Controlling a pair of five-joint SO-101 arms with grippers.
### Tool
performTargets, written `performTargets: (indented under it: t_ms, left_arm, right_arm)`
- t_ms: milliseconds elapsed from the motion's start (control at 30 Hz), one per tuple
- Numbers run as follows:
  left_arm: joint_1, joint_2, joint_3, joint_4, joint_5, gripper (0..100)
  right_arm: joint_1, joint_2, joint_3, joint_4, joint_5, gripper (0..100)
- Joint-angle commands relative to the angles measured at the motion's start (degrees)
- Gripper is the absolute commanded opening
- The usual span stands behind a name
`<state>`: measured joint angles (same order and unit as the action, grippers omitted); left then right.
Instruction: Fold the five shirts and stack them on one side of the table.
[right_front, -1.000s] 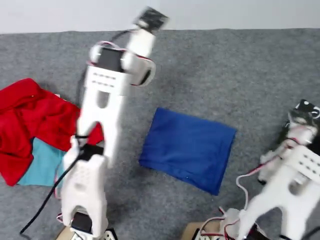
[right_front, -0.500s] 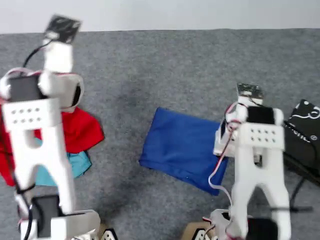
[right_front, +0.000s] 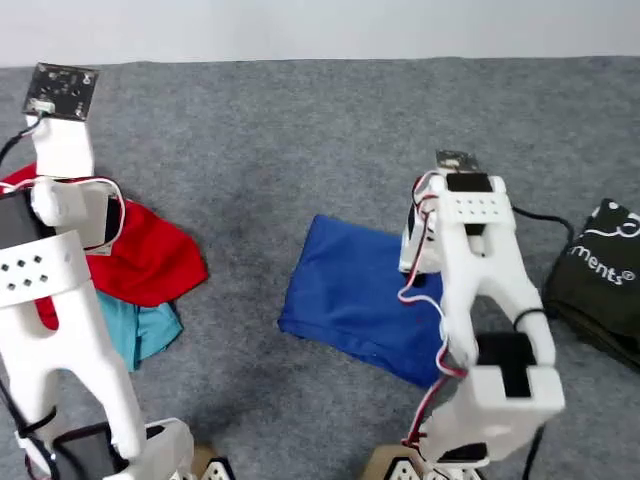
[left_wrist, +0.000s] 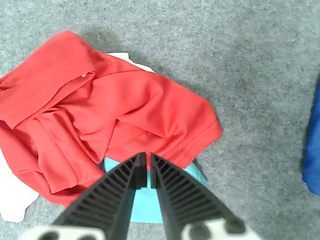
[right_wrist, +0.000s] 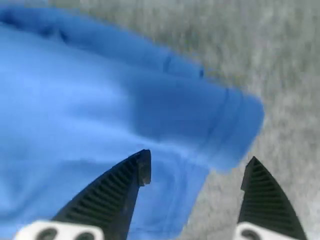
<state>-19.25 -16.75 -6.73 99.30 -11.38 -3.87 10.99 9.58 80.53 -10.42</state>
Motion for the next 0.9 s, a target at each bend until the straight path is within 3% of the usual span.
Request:
performTargets:
  t_ms: [0,400,633,867]
  left_arm:
    - [-0.26,-1.76,0.13,1.23,-0.35,2]
    - [-0.09,-1.67,1.54,1.14,-0.26,2]
    - [-0.18,-1.93,2.51,1.14,-0.18,2]
    - [-0.18,-1.93,2.59,1.14,-0.18,2]
  right_arm:
    - [-0.75,4.35,-6.51,-1.36,-0.53,30.4]
    - [-2.07,21.49,-20.57,4.62,-0.62,28.9]
    - [-1.80,24.92,-25.93,8.57,3.87,0.6]
    - [0.22,23.96,-28.57,9.45,4.48,1.0]
